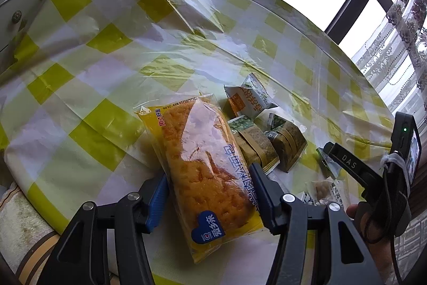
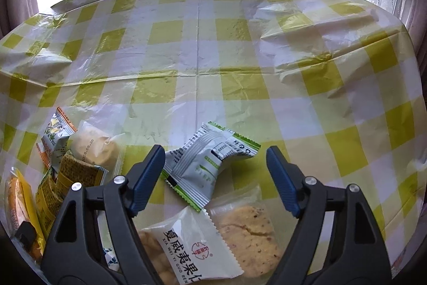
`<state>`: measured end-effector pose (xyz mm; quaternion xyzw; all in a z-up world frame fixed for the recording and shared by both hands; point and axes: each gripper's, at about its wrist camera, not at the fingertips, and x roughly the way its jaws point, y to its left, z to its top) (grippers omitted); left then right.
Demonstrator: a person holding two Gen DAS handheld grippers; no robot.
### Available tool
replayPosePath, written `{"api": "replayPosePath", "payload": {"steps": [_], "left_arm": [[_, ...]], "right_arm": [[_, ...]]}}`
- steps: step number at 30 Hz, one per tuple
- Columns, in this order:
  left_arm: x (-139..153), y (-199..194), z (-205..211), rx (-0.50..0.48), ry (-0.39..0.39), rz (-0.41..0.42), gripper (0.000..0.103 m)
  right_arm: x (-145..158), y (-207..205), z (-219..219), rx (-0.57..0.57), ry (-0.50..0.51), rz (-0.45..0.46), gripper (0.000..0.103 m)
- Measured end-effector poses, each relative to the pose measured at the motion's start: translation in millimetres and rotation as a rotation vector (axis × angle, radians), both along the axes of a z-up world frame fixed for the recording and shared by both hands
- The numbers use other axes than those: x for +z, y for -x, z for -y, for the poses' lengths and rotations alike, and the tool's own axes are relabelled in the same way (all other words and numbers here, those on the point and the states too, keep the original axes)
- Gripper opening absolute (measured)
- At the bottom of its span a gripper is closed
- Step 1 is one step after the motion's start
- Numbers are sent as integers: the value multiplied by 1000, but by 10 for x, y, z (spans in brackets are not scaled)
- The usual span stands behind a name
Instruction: Organize snacks
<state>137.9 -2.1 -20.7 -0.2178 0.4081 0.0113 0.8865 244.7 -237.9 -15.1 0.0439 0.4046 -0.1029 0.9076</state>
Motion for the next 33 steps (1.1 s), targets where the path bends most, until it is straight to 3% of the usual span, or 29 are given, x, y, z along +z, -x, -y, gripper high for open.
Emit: {"api": "replayPosePath", "payload": {"steps": [2, 4, 15, 16, 18, 28, 33], "left_arm": [[3, -1, 7, -2, -2, 1, 58], [3, -2, 4, -1, -1, 3, 58], [-2, -4, 11, -14, 3, 14, 58], [-3, -5, 10, -15, 4, 14, 58], [-2, -6, 10, -18, 4, 17, 58], [-11, -14, 17, -26, 3, 16, 58], [-20, -12, 26, -27, 1, 16, 58]], "right_arm": [[-19, -45, 28, -12, -17, -11, 80], [-42, -87, 38, -11, -12, -21, 71], [22, -14, 0, 26, -8, 41, 58], [33, -5, -4, 30, -8, 47, 47], [69, 18, 1, 37, -20, 66, 42], [27, 40, -18, 94, -42, 5, 44], [-1, 129, -59, 216, -97, -93, 61]]}}
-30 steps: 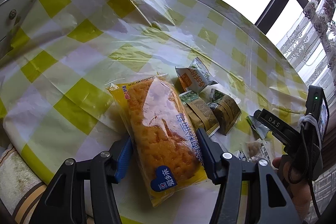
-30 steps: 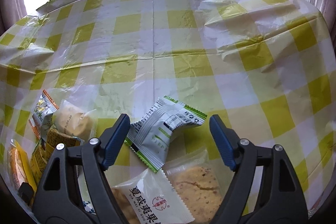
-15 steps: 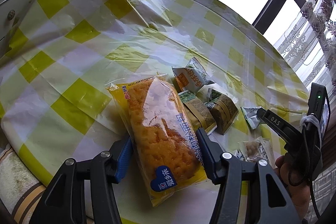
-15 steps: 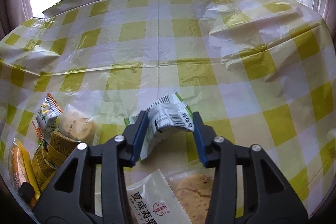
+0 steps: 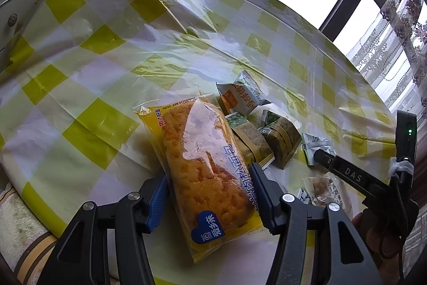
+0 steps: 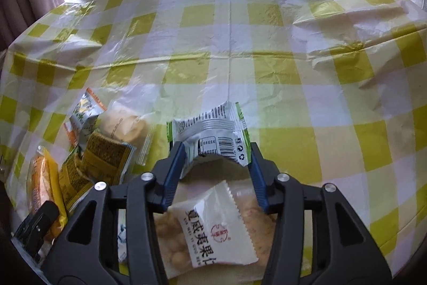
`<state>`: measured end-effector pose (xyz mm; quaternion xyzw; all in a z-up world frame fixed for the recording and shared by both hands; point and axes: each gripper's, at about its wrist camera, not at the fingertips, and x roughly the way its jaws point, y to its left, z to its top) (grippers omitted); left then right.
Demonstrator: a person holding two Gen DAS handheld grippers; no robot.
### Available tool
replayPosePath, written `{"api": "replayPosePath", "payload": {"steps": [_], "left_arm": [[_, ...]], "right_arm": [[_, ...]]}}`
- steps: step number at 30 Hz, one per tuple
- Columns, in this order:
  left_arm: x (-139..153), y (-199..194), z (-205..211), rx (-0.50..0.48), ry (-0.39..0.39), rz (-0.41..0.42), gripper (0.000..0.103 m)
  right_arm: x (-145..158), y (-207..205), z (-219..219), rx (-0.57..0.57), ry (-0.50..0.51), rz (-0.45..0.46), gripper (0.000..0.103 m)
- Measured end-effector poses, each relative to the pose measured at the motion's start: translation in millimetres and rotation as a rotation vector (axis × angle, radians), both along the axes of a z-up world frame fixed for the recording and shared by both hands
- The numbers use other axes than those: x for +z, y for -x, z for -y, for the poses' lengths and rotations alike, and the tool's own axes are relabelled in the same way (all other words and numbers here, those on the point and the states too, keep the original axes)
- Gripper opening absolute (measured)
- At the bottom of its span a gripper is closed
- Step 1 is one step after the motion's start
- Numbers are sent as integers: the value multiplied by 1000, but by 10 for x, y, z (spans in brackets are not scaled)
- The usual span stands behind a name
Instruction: Organize snacks
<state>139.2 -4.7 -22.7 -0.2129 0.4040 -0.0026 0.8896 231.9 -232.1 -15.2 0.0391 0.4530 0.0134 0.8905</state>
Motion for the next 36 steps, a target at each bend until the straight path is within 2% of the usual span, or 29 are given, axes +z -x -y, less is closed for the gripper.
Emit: {"api": "replayPosePath", "payload": {"steps": [1, 2, 3, 7, 10, 11, 13, 16, 19, 21, 22, 25, 26, 29, 33, 36], "left_arm": [[-2, -1, 3, 0, -1, 0, 58], [-5, -3, 6, -1, -1, -1, 58], [-6, -3, 5, -1, 0, -1, 58], [-5, -7, 6, -3, 3, -1, 58], [-9, -6, -12, -8, 13, 1, 58], [-9, -6, -14, -8, 15, 1, 58], [-9, -7, -10, -7, 16, 1, 58], [-13, -14, -11, -6, 21, 2, 58], [-16, -16, -18, -8, 27, 4, 58], [-15, -17, -19, -10, 29, 6, 58], [-15, -17, -21, -10, 33, 7, 58], [-12, -11, -20, -11, 41, 12, 58], [-11, -12, -17, -13, 44, 14, 58], [2, 4, -8, -15, 48, 23, 58], [23, 20, -13, -14, 44, 31, 58], [71, 55, -9, -15, 40, 51, 58]], "right_arm": [[17, 31, -15, 26, 15, -8, 65], [47, 70, -27, 48, 38, -3, 75], [87, 103, -31, 65, 70, 8, 81], [198, 148, -78, 207, 293, 54, 84], [108, 82, -174, 427, 519, 45, 84], [107, 69, -180, 498, 553, 60, 84], [105, -38, -154, 610, 557, 36, 84], [96, -256, -114, 688, 556, 0, 84], [71, -430, -131, 744, 476, -38, 83], [5, -492, -182, 787, 426, -85, 75], [8, -518, -177, 791, 396, -78, 75], [0, -657, -90, 734, 227, -142, 52], [-2, -662, -62, 702, 195, -144, 48], [-6, -539, -51, 598, 183, -119, 44], [-10, -295, -52, 387, 222, -64, 41], [77, -46, -11, 272, 219, -9, 41]]}}
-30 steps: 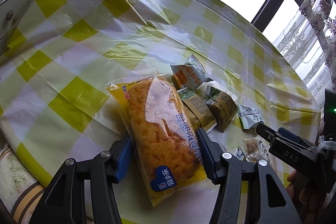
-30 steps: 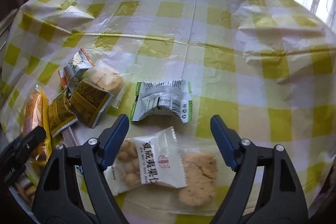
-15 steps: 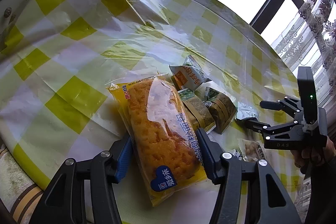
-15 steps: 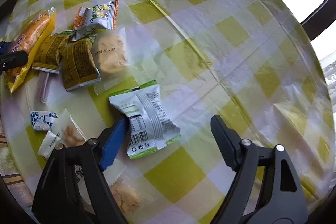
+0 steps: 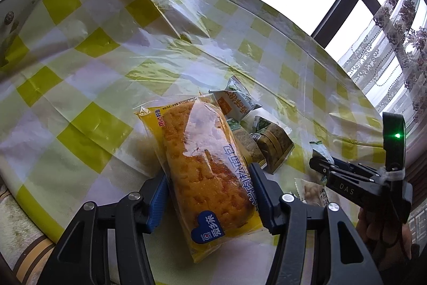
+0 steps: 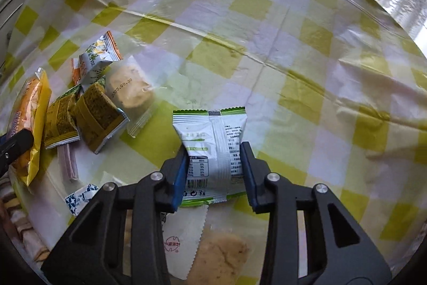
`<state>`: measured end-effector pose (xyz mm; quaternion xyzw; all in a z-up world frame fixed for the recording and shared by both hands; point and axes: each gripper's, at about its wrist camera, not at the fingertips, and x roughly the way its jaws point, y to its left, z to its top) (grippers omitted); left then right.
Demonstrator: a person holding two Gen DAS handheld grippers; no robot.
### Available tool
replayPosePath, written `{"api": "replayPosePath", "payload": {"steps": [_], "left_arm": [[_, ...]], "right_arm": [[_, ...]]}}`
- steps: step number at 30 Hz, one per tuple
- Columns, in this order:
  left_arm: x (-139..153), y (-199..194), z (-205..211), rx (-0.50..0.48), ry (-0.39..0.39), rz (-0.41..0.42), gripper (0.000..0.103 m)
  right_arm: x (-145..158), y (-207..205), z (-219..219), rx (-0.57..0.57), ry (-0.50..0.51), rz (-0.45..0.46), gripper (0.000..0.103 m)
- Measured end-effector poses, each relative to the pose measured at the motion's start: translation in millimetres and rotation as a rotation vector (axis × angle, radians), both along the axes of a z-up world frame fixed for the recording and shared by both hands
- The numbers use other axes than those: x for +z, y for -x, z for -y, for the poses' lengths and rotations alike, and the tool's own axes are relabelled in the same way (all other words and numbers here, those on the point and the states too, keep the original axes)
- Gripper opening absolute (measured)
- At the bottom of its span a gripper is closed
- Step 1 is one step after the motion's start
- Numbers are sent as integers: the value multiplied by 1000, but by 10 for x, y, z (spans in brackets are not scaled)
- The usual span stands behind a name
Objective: Organize snacks
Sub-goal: 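Carry the bread and white-green packet over the white box and open both tools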
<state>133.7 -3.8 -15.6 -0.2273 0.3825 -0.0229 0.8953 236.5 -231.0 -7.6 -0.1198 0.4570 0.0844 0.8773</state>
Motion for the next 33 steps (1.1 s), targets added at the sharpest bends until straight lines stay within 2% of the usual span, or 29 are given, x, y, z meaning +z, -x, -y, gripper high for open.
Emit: {"api": "replayPosePath", "payload": {"steps": [6, 10, 15, 20, 26, 33], "left_arm": [[193, 122, 72, -26, -22, 77, 58], [333, 203, 195, -82, -20, 123, 58], [527, 344, 564, -229, -18, 170, 58], [694, 545, 965, -383, -10, 204, 58], [716, 762, 1489, -574, 53, 172, 58], [752, 1061, 2109, -746, 62, 152, 58]], "right_arm": [[264, 483, 252, -141, -77, 85, 41], [405, 748, 469, -219, -134, 114, 41], [489, 1159, 677, -279, -142, 131, 41], [433, 1563, 964, -350, -146, 119, 41], [404, 2061, 1456, -463, -142, 107, 41], [418, 2626, 2068, -617, -106, 115, 41]]}}
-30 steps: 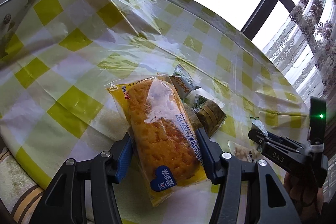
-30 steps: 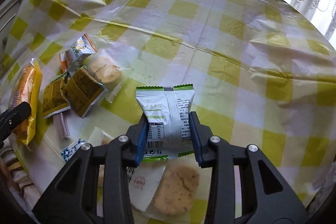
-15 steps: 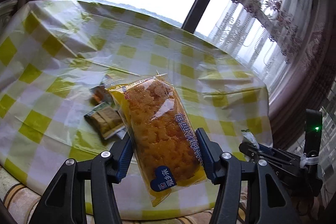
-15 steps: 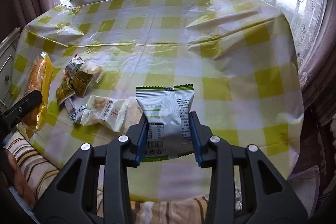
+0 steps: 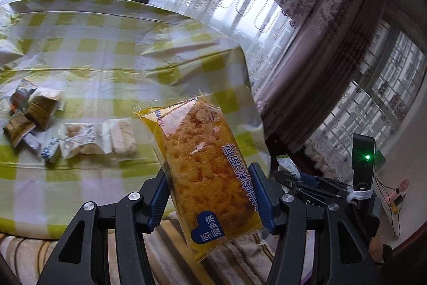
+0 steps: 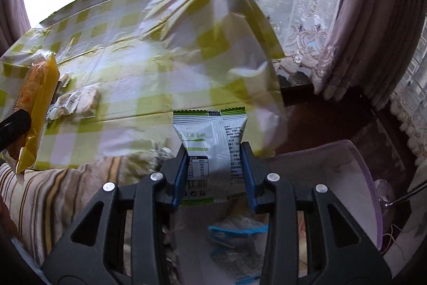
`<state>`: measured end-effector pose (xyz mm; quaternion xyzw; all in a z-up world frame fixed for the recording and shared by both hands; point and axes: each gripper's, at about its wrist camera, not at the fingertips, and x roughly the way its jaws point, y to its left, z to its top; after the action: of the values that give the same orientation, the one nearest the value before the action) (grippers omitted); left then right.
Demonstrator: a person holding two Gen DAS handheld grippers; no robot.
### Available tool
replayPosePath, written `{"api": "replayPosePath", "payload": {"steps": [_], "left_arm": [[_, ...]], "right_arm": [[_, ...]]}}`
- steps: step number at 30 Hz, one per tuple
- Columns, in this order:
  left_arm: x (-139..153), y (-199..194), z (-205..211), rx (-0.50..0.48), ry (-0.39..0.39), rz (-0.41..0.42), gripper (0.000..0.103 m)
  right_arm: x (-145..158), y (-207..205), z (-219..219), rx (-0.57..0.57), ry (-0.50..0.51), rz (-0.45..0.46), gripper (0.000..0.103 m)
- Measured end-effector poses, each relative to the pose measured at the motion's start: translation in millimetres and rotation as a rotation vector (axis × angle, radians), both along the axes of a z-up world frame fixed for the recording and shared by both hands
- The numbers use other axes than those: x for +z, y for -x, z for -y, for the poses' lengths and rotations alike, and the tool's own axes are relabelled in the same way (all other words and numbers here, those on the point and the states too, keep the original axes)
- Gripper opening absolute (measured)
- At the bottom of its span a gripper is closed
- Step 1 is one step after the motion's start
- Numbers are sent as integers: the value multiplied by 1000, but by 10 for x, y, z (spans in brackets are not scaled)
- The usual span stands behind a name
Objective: Organize snacks
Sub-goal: 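Carry the bread and white-green packet over the white box and open both tools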
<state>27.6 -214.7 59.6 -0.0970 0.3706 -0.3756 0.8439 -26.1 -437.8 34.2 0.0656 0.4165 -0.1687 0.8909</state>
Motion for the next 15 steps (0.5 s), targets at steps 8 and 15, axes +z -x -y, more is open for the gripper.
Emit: {"api": "replayPosePath", "payload": {"steps": [8, 15], "left_arm": [[-62, 234, 564, -166, -19, -38, 58], [-144, 335, 902, -268, -46, -67, 61]], "right_arm": [[-17, 361, 400, -103, 29, -7, 41], [-61, 547, 609, -145, 7, -13, 42]]}}
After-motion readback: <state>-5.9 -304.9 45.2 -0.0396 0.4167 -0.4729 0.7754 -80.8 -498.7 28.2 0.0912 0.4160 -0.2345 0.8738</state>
